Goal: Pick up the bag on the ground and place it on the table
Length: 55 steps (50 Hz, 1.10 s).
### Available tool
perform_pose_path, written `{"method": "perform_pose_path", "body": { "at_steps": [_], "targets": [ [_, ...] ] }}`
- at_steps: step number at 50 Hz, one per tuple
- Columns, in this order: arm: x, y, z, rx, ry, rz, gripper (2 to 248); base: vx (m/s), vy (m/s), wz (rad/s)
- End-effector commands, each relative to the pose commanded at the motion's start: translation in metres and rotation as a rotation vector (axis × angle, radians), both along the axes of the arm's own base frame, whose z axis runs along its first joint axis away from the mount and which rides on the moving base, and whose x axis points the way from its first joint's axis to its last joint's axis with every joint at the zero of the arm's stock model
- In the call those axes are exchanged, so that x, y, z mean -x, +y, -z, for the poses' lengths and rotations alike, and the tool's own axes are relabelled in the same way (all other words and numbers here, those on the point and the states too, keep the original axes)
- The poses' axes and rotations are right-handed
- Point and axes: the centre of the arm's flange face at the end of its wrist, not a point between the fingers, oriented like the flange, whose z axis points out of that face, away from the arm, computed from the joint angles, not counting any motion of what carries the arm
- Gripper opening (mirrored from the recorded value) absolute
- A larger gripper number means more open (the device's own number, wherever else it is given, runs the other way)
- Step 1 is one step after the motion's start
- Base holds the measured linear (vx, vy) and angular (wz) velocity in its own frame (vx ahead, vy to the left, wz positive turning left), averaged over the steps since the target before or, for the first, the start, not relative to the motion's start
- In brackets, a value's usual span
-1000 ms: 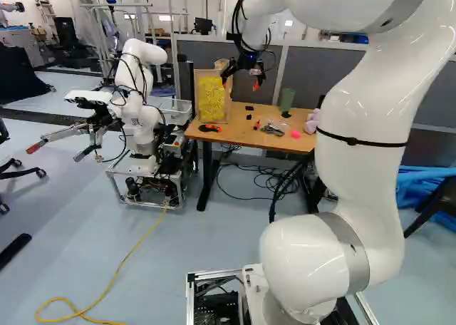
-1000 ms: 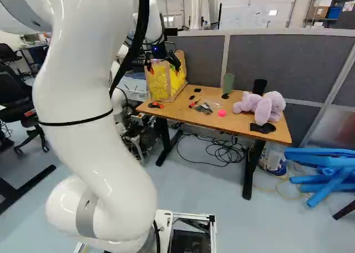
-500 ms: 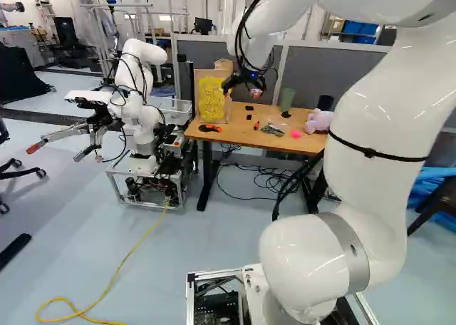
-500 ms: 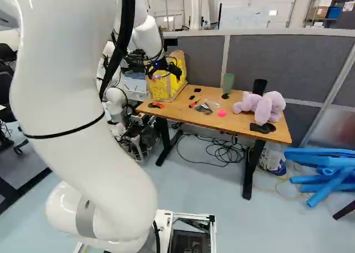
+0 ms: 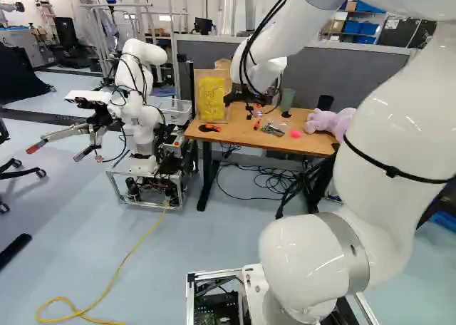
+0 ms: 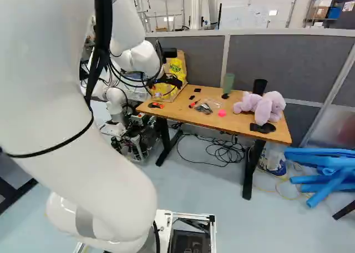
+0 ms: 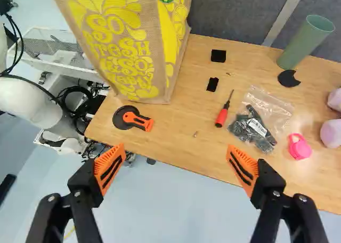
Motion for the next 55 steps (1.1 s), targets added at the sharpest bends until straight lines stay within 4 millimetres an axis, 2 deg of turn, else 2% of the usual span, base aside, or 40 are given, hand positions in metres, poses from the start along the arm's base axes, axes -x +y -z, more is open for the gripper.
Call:
{"method": "perform_pose_path", "body": {
  "at_steps": [27,55],
  "targets": [
    [0.074,-0.003,0.057,0.011,-0.156,-0.003,247,0.000,0.000,0.000],
    [0.138,-0.005,0.099,0.020,-0.275,-0.005,247,0.000,0.000,0.000]
  ]
}}
